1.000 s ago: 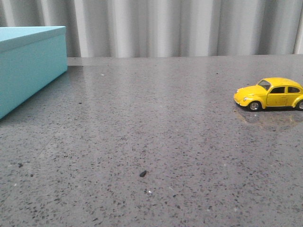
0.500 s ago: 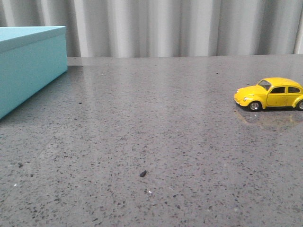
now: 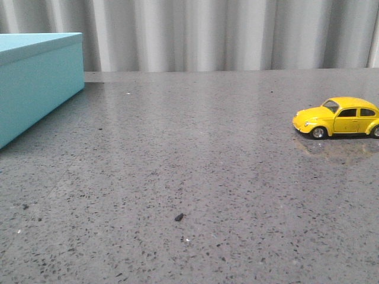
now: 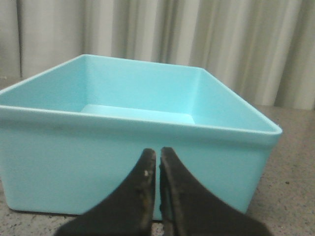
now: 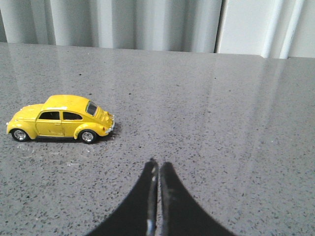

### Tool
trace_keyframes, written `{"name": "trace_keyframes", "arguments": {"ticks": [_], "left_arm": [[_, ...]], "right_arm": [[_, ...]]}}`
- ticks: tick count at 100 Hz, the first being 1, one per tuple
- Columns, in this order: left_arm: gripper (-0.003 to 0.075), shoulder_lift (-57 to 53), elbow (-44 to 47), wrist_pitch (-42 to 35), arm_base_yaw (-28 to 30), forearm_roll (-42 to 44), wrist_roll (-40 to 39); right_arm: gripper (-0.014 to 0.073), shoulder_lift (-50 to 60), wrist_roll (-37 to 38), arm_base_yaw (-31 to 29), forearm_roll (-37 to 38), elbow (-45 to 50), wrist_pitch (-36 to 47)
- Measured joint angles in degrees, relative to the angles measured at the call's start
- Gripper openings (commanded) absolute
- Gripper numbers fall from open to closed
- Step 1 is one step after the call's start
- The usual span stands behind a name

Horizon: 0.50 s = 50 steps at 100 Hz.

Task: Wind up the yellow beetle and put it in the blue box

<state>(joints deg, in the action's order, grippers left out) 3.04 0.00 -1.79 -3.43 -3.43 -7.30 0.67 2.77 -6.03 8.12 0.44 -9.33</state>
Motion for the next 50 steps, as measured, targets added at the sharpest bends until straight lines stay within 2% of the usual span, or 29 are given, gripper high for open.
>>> {"name": "trace_keyframes", "arguments": {"ticks": [50], "left_arm": [[-0.0021, 0.0, -0.19, -1.03, 0.0, 0.0, 0.0]], "right_arm": [[-0.0041, 0.0, 0.0, 0.0, -1.42, 0.0, 0.0]]}}
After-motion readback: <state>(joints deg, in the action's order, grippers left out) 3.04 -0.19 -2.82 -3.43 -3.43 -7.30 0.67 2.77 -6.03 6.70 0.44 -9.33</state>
